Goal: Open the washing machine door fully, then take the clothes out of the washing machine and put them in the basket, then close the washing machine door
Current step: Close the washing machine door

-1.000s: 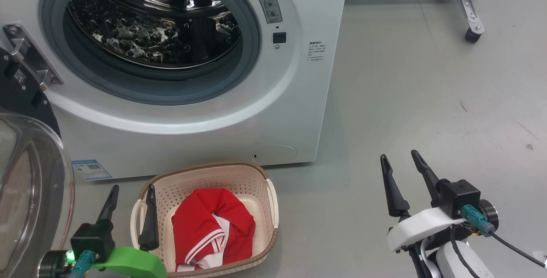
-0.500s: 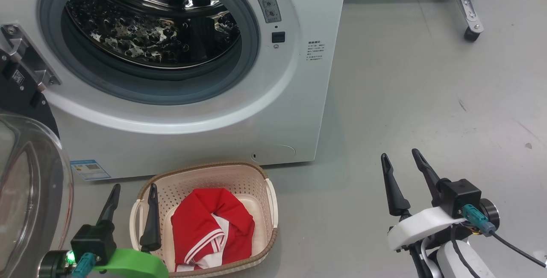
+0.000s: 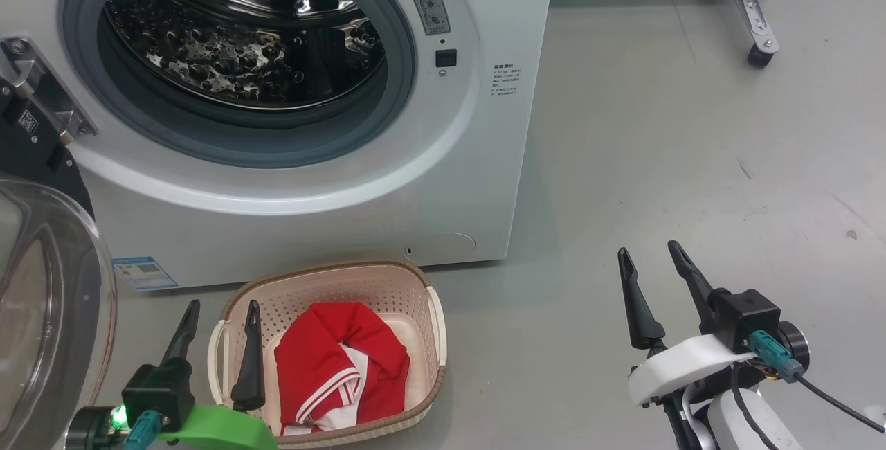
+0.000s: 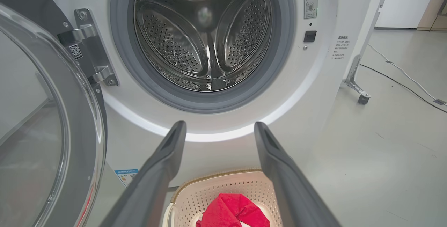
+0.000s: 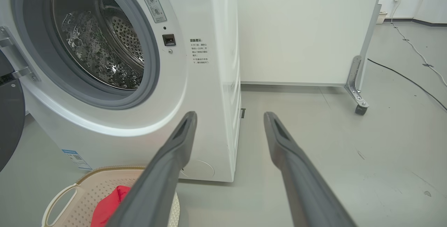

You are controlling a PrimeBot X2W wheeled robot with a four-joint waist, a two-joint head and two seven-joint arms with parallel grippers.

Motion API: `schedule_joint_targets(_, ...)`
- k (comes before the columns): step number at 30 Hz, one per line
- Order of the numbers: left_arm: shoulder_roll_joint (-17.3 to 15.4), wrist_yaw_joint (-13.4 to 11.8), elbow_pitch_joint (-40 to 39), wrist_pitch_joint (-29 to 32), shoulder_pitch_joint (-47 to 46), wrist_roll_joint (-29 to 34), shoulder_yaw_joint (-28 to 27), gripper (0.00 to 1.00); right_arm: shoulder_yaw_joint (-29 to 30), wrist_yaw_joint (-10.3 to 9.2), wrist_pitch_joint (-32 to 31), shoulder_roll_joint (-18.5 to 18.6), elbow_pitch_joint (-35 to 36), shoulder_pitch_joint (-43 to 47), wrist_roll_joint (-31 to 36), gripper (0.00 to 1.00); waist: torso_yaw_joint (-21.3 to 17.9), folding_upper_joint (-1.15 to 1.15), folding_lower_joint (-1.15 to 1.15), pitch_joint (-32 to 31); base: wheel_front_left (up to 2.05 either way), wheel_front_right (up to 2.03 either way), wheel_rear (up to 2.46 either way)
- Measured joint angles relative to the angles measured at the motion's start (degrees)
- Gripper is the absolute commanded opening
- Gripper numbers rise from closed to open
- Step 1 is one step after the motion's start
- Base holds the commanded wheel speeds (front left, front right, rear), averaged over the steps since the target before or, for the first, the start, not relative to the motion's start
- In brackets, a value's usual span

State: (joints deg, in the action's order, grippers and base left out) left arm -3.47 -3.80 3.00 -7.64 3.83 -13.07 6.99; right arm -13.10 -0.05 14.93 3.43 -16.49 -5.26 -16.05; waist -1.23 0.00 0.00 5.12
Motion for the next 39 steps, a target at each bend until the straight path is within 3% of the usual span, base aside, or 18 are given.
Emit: schedule_joint_targets(39,-0.5,-0.4,-3.9,2.0,1.5,0.0,0.6,1.00,0.4,0.49,0.0,-0.2,0.0,0.1,0.0,1.00,0.1,0.00,0.00,0.1,-0.75,0.75,-0.01)
